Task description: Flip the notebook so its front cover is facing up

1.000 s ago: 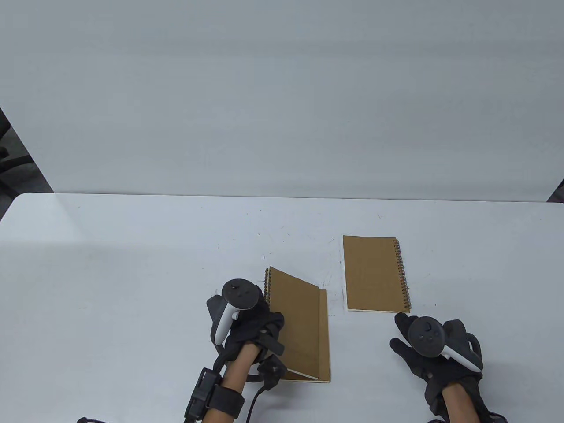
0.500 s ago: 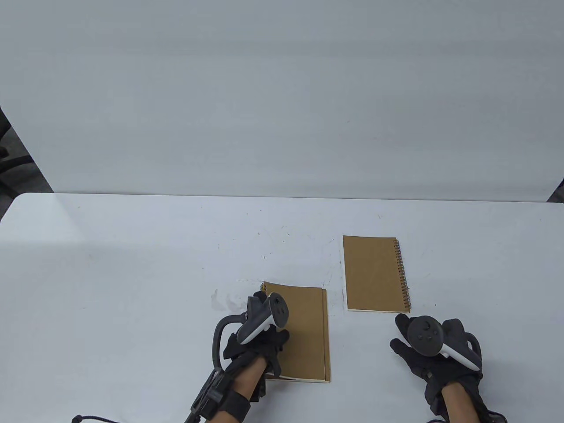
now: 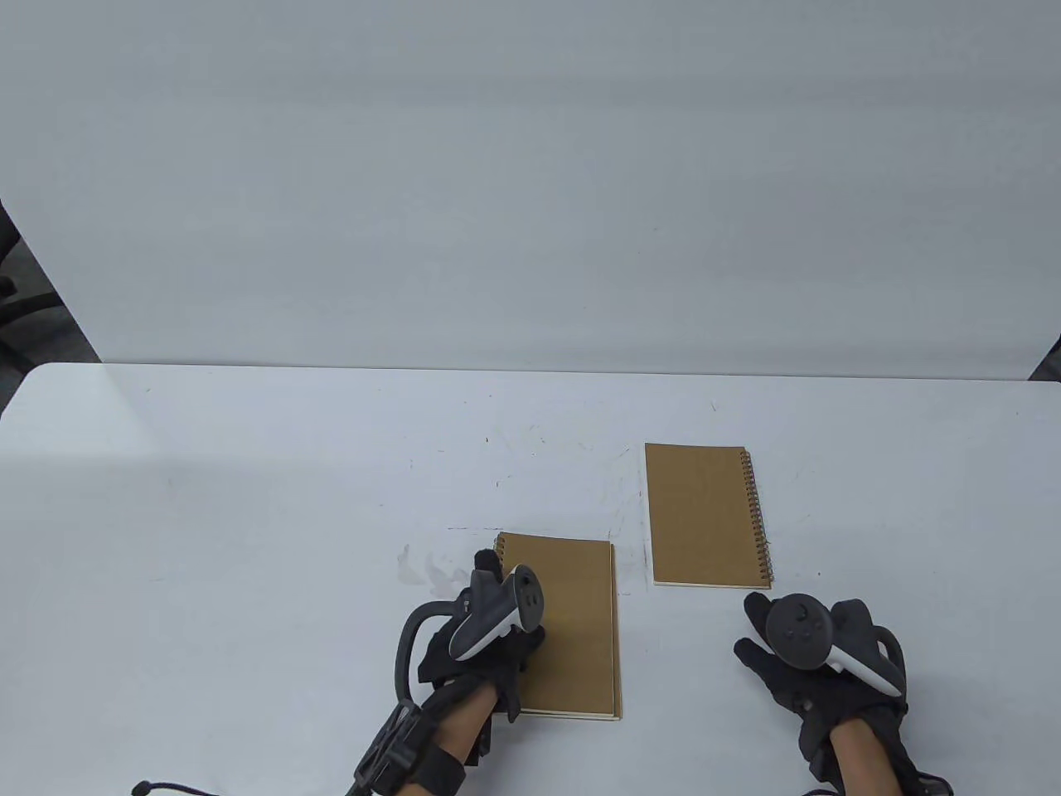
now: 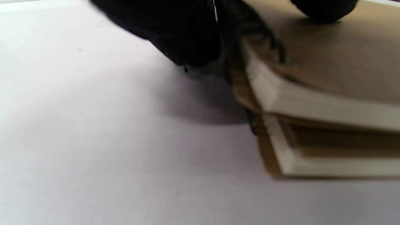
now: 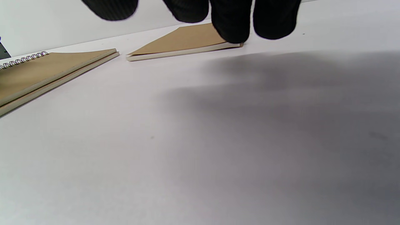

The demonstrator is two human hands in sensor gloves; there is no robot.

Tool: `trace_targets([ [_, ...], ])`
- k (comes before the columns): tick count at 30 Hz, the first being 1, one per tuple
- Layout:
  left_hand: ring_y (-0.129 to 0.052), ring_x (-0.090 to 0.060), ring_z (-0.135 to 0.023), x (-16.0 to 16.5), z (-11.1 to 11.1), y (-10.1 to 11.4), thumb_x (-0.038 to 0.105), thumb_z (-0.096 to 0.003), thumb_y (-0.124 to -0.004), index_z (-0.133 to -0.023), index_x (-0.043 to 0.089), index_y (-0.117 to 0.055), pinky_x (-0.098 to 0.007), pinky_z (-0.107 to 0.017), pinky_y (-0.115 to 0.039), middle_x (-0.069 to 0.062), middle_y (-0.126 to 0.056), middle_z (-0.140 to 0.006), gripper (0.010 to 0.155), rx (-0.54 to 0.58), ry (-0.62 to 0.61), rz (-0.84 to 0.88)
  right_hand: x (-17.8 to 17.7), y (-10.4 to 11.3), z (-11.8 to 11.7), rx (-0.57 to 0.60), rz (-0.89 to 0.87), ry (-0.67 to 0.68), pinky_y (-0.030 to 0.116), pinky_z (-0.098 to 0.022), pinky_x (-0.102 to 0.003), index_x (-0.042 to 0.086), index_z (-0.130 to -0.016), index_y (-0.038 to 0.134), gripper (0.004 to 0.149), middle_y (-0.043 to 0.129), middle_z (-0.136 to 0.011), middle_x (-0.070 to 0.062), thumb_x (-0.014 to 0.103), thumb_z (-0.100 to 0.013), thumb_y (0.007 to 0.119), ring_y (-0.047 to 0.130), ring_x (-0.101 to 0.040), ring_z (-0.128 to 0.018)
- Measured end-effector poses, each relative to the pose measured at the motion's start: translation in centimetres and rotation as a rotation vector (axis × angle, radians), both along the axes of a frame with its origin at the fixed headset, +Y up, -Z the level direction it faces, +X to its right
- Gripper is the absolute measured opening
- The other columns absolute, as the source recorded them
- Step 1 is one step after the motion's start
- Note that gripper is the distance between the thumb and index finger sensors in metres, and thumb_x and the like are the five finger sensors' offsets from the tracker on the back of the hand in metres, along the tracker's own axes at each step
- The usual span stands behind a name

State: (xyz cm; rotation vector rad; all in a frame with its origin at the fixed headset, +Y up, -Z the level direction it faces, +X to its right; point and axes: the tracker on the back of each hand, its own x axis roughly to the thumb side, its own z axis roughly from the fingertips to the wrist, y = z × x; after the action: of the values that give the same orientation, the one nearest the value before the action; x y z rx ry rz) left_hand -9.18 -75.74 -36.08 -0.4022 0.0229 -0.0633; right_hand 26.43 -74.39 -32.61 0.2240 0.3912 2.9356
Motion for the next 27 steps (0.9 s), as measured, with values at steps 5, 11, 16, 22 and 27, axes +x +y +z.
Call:
trace_targets([
  [5, -0.086, -0.034, -0.071, -3.4, 1.8, 1.4, 0.065, -0.0545, -0.059, -0.102, 0.012, 0.016, -0.038, -0.039, -0.085, -0.024, -0.045, -0.108, 0.104, 0.052, -0.047, 0.081, 0.2, 0.1, -0.1, 0.016, -0.003, -0.006, 0.033, -0.057, -0.082, 0.009, -0.110, 0.048, 0.067, 0.063, -0.113, -0.030, 0.048, -0.056, 0.057, 0.063, -0.057, -0.096],
  [11, -0.047, -0.054, -0.105, -8.8, 3.3, 1.2, 0.063, -0.0558, -0.059, -0.104, 0.022, 0.015, -0.063, -0.070, -0.059, -0.020, -0.021, -0.118, 0.097, 0.107, -0.131, 0.111, 0.3, 0.1, -0.2, 0.044, 0.014, -0.019, 0.036, -0.058, -0.081, 0.009, -0.110, 0.048, 0.067, 0.064, -0.112, -0.029, 0.048, -0.056, 0.057, 0.065, -0.056, -0.095],
  [16, -0.020, -0.057, -0.109, -11.0, 2.8, 0.1, 0.063, -0.0552, -0.059, -0.105, 0.025, 0.013, -0.074, -0.072, -0.035, -0.019, -0.010, -0.120, 0.096, 0.047, -0.098, 0.191, 0.6, -0.4, -0.4, 0.048, 0.020, -0.039, 0.038, -0.059, -0.081, 0.009, -0.110, 0.047, 0.068, 0.065, -0.111, -0.030, 0.048, -0.056, 0.057, 0.067, -0.056, -0.094],
  [22, -0.013, -0.056, -0.110, -12.2, 2.8, 0.2, 0.065, -0.0549, -0.059, -0.107, 0.027, 0.011, -0.076, -0.071, -0.028, -0.018, -0.008, -0.120, 0.095, 0.037, -0.085, 0.235, 0.2, -0.2, -1.1, 0.067, 0.026, -0.032, 0.040, -0.059, -0.079, 0.009, -0.111, 0.044, 0.069, 0.062, -0.112, -0.033, 0.049, -0.056, 0.057, 0.067, -0.057, -0.093],
  [27, -0.011, -0.057, -0.109, -12.3, 2.8, 0.2, 0.064, -0.0553, -0.058, -0.108, 0.026, 0.010, -0.077, -0.070, -0.026, -0.019, -0.007, -0.120, 0.094, 0.013, -0.081, 0.257, -0.8, 0.5, -4.5, 0.067, -0.027, -0.096, 0.043, -0.060, -0.078, 0.006, -0.111, 0.040, 0.072, 0.057, -0.112, -0.037, 0.049, -0.056, 0.058, 0.066, -0.058, -0.093],
])
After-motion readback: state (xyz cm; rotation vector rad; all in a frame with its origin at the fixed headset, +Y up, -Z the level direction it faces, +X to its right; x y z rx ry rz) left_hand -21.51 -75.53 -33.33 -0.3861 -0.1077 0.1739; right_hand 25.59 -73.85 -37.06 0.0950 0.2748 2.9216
